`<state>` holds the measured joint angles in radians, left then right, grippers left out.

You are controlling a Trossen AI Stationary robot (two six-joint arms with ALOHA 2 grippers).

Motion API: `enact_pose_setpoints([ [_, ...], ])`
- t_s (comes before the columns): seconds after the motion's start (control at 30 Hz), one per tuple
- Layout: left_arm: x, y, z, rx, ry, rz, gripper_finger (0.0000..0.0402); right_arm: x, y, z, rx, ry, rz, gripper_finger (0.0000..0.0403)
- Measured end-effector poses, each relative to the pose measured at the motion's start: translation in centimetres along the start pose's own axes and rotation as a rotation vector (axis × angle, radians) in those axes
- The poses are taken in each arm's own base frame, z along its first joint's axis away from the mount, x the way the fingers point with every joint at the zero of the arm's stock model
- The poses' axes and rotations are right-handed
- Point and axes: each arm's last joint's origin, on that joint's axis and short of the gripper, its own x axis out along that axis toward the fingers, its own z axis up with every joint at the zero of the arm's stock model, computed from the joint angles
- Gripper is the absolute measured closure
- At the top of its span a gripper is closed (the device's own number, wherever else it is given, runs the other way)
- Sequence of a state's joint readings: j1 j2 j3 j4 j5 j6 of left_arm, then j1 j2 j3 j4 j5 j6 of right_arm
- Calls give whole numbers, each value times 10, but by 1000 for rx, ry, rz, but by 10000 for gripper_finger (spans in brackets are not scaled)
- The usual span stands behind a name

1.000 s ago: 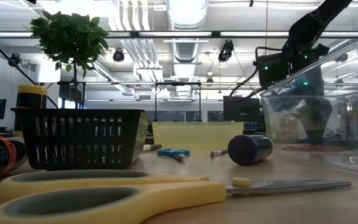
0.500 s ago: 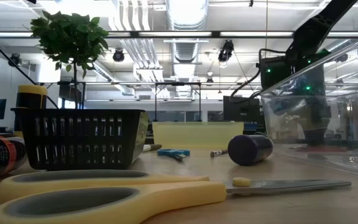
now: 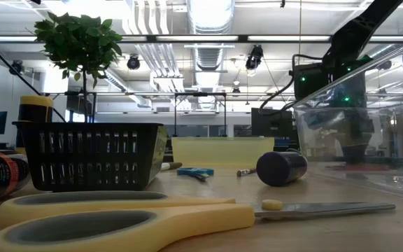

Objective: Pick & Place Paint Supplies
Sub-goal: Put the red scissors into the yellow bin

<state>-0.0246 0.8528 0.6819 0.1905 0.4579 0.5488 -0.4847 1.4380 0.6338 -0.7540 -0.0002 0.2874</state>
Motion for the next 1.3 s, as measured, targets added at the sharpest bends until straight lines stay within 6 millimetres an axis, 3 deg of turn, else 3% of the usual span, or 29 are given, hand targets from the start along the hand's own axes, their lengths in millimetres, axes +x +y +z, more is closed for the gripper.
enact_pose_setpoints([
  [0.3,0,0,0,-1,0,-1,344,0,0,-1,-48,14,36,379],
  [0.8,0,0,0,-1,1,-3,344,-4,3,-3,-79,16,143,389],
  [1.3,0,0,0,-1,3,-2,344,-37,1,-10,-57,-146,178,394],
])
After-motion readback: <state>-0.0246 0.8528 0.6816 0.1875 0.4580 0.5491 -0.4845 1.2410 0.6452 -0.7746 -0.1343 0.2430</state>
